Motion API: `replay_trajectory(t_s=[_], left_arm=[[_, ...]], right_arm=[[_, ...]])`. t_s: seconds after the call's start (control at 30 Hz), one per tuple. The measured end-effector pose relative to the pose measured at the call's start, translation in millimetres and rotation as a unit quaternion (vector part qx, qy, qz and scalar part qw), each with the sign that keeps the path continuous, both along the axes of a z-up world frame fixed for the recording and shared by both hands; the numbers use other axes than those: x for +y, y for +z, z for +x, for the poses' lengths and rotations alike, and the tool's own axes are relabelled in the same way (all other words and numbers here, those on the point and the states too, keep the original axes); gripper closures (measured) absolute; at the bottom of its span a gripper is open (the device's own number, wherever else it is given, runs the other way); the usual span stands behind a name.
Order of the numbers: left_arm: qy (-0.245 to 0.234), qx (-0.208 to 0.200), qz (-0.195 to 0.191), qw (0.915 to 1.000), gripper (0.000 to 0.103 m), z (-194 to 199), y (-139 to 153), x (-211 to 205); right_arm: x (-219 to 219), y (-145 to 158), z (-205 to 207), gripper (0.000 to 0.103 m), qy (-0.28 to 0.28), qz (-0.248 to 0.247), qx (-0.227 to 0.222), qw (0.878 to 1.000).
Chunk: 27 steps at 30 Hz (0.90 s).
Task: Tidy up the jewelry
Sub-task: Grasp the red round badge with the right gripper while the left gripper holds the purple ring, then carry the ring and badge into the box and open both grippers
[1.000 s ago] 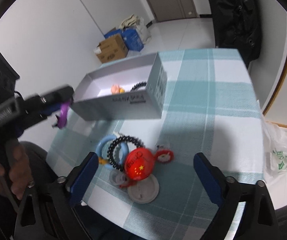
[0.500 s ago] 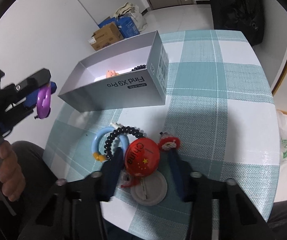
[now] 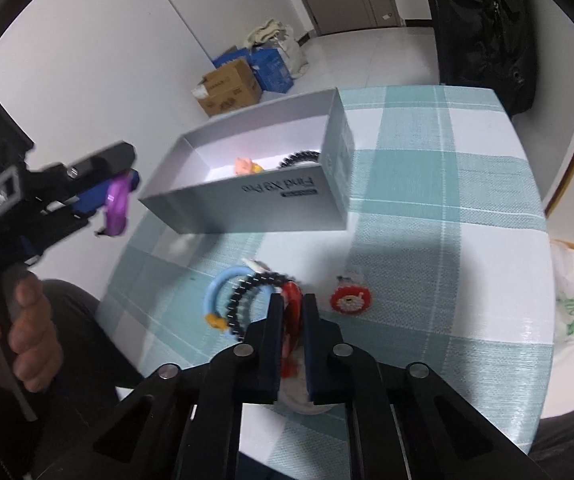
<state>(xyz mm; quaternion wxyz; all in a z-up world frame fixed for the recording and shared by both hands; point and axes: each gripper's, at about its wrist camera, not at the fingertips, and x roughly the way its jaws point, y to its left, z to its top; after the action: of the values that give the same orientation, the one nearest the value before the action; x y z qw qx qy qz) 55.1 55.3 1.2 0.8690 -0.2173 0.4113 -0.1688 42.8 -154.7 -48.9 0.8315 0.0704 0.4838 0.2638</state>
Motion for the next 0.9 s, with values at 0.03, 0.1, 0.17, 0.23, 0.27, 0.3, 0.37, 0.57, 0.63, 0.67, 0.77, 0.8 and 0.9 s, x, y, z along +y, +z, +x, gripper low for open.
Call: replay_trajectory(t_s=[0.03, 0.1, 0.17, 0.23, 0.27, 0.3, 0.37, 0.57, 0.63, 0.67, 0.77, 0.8, 0.9], left_arm=[[0.0, -0.001, -0.001, 1.0, 0.062, 0, 0, 0], [0.001, -0.001, -0.001, 1.0, 0.062, 0, 1, 0], [0.002, 0.0, -0.004, 1.0, 0.062, 1, 0, 1], [0.005, 0.002, -0.005, 1.0, 0.062, 2, -1, 3], [0.005, 0.002, -0.006, 1.0, 0.062, 2, -1, 3], [0.006, 0.001, -0.007, 1.0, 0.062, 3, 0, 4], [0.009, -0.002, -0.006, 0.9999, 0.062, 3, 1, 5], [0.01, -0.004, -0.006, 0.9999, 0.062, 10, 3, 6], [0.009, -0.004, -0.003, 0.9999, 0.062, 14, 4, 5], [0.008, -0.005, -0.001, 1.0, 0.062, 16, 4, 4], [0.005, -0.006, -0.001, 1.0, 0.062, 24, 5, 1], [0.005, -0.005, 0.003, 1.0, 0.062, 28, 5, 0], [0.002, -0.001, 0.004, 1.0, 0.062, 35, 4, -1]], right_arm=[[0, 2, -1, 0.098, 0.0, 0.005, -0.001, 1.0], [-3, 6, -1, 0.098, -0.004, 0.02, -0.004, 1.0], [-8, 10, 0, 0.098, -0.009, 0.037, -0.006, 0.999], [-12, 12, 1, 0.098, -0.015, 0.055, -0.005, 0.998], [-14, 14, 1, 0.098, -0.016, 0.064, -0.006, 0.998], [-15, 16, 1, 0.098, -0.016, 0.072, -0.008, 0.997], [-18, 23, 2, 0.098, -0.018, 0.092, -0.016, 0.995], [-19, 43, 9, 0.098, -0.015, 0.124, -0.038, 0.991], [-17, 47, 13, 0.098, -0.013, 0.131, -0.039, 0.991], [-15, 50, 17, 0.098, -0.011, 0.134, -0.039, 0.99], [-9, 59, 29, 0.098, -0.005, 0.142, -0.046, 0.989], [-7, 61, 32, 0.098, -0.003, 0.144, -0.047, 0.989], [1, 68, 47, 0.098, 0.006, 0.146, -0.053, 0.988]])
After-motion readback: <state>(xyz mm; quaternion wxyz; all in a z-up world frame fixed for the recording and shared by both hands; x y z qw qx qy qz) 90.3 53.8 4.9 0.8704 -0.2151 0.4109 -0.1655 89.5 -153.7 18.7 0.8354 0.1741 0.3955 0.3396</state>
